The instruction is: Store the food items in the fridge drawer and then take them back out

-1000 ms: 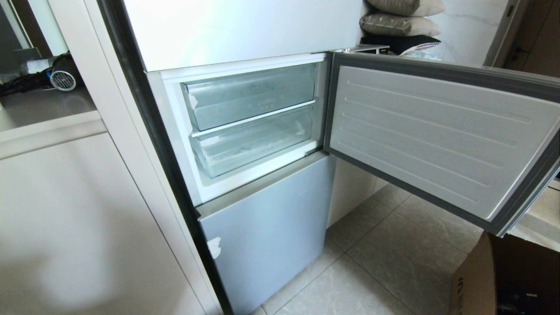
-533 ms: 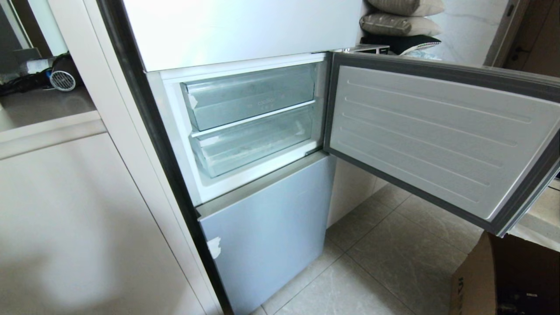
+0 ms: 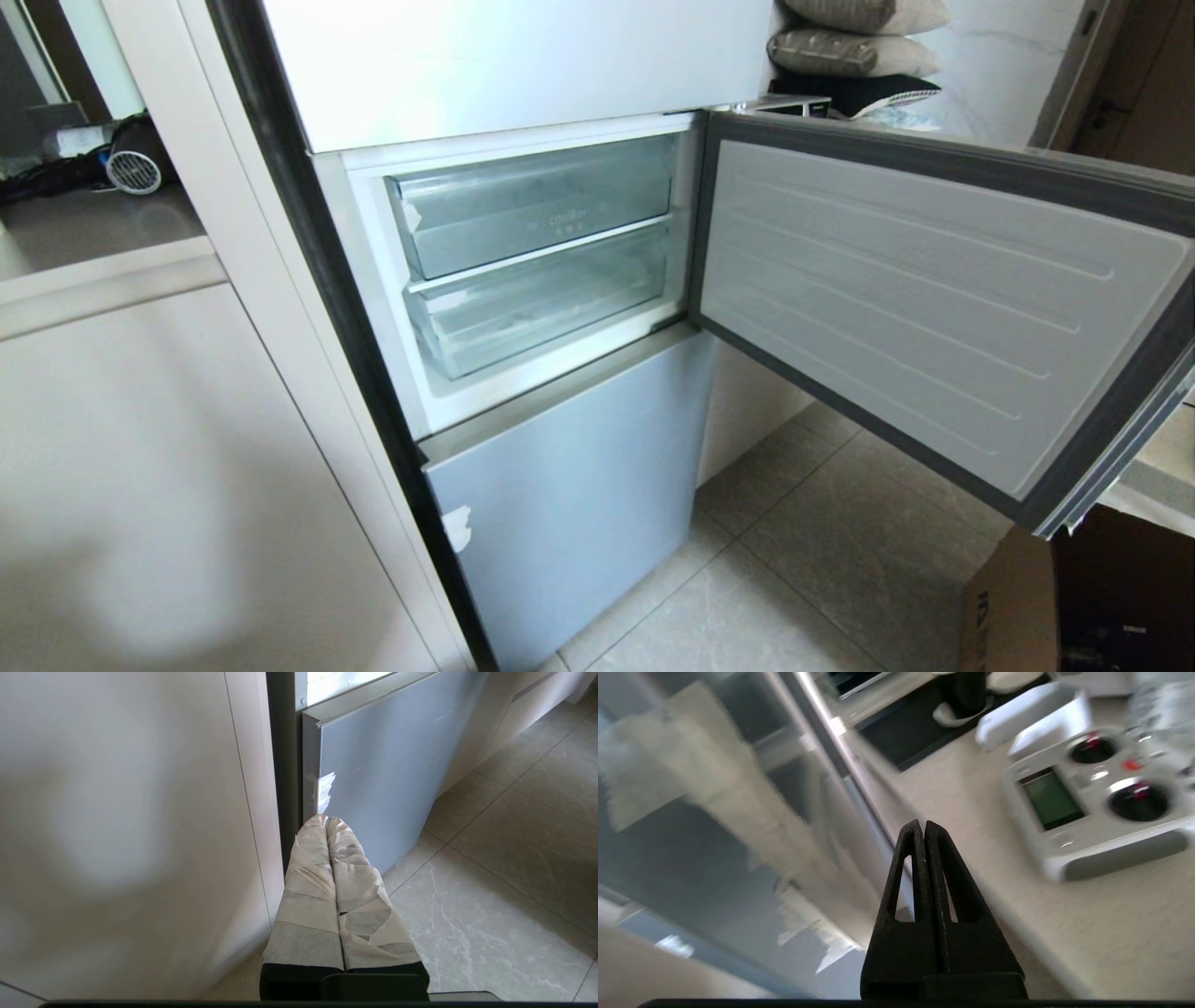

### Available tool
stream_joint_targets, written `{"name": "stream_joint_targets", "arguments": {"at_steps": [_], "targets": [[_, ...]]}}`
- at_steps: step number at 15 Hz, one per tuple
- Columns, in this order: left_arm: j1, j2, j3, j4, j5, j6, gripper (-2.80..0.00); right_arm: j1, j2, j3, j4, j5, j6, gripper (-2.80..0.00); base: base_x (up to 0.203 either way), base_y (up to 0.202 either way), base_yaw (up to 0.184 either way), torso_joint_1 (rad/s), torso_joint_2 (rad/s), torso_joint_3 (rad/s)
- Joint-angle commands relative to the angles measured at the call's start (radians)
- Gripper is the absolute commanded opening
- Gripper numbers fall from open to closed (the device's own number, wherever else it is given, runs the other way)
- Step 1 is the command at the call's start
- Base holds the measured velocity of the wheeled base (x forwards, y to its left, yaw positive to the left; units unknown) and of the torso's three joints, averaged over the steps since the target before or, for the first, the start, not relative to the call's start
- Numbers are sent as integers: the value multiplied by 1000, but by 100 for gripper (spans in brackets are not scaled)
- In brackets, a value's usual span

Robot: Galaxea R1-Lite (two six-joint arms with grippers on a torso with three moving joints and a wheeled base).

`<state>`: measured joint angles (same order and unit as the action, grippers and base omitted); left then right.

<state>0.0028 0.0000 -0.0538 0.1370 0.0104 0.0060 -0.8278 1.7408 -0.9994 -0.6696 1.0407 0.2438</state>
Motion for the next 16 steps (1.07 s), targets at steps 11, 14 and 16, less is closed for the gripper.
{"name": "stream_joint_targets", "arguments": {"at_steps": [11,14,16], "targets": [[0,2,0,1,0,0,-280,352,-332,321,2,1,3,-280,0,0,0,0,0,0],[0,2,0,1,0,0,-280,547,-334,319,3,-150,3,-280,0,0,0,0,0,0],[0,2,0,1,0,0,-280,710,-296,303,0,-320,-1,-280,0,0,0,0,0,0]]}}
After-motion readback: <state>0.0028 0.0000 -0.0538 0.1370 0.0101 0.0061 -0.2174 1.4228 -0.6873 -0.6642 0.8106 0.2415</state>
